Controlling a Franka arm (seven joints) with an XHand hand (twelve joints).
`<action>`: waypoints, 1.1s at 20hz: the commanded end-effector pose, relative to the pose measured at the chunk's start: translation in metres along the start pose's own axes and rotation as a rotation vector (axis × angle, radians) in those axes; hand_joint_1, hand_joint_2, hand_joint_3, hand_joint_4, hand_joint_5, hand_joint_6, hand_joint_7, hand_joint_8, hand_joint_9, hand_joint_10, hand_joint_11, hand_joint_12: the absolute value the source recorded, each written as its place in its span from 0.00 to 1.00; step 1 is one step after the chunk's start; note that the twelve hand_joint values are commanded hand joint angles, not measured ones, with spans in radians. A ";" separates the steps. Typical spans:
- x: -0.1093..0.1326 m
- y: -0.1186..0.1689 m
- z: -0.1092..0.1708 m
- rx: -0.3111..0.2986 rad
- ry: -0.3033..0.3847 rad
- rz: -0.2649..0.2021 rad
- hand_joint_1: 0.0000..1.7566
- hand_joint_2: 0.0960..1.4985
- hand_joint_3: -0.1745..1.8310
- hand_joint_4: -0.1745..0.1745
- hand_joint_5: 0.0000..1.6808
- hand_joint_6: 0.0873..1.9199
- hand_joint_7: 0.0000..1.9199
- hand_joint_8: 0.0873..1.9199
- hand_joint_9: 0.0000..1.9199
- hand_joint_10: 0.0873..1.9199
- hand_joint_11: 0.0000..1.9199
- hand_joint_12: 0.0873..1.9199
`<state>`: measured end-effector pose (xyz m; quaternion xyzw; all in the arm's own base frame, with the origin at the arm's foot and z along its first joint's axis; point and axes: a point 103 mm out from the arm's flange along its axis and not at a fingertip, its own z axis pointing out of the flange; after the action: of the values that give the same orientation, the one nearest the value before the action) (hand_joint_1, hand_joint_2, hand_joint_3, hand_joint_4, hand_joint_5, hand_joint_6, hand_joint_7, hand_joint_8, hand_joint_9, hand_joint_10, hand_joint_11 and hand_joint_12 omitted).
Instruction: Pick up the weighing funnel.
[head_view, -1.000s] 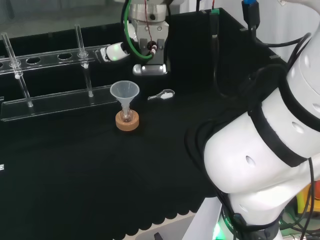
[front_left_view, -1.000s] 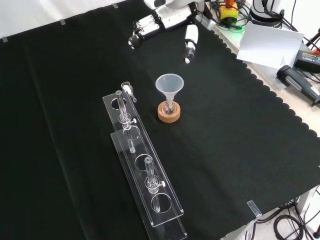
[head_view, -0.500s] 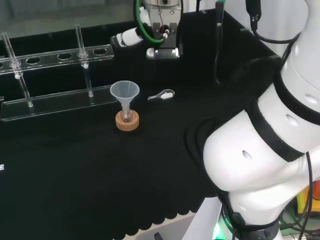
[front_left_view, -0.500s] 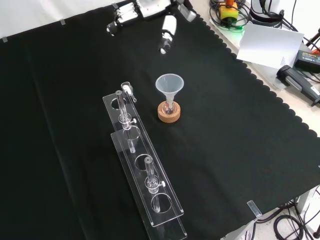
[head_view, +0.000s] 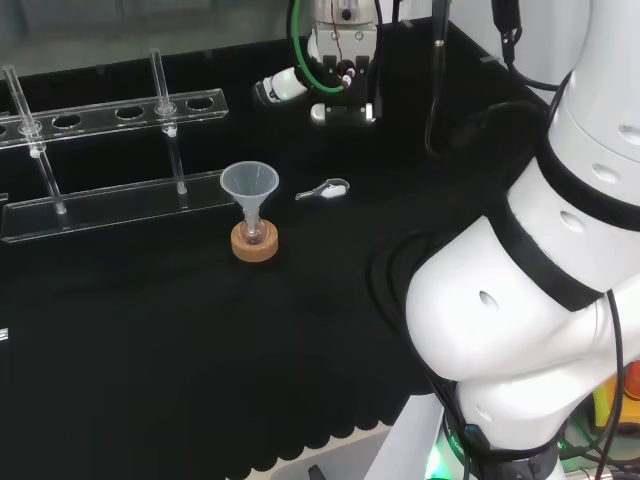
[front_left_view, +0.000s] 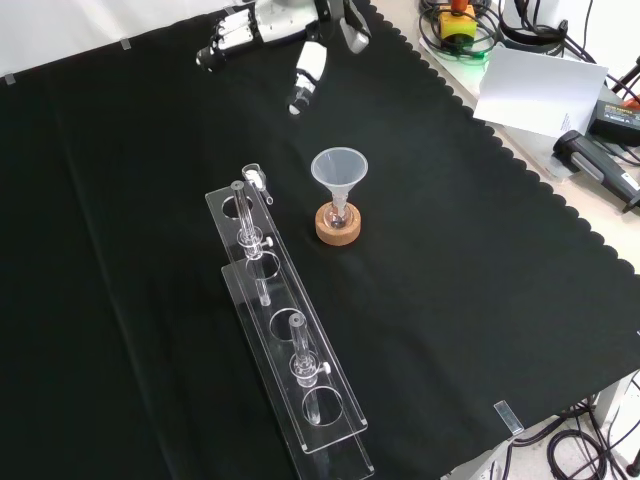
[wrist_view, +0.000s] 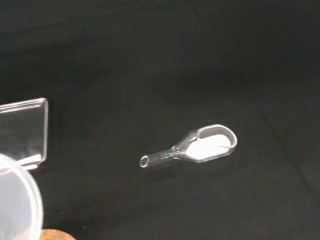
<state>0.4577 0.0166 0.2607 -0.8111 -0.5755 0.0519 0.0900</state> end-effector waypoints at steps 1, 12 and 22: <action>-0.008 0.014 0.017 0.012 0.004 0.072 0.18 0.42 0.09 0.29 0.03 0.00 0.06 0.28 0.00 0.45 0.00 0.54; -0.045 0.054 0.012 0.013 -0.019 0.128 0.18 0.43 0.09 0.29 0.05 0.00 0.07 0.29 0.02 0.46 0.00 0.58; -0.061 0.092 -0.015 0.135 -0.208 -0.170 0.23 0.41 0.09 0.42 0.02 0.00 0.05 0.22 0.02 0.40 0.00 0.57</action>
<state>0.5067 -0.0479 0.2457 -0.8094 -0.5725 0.0968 0.0877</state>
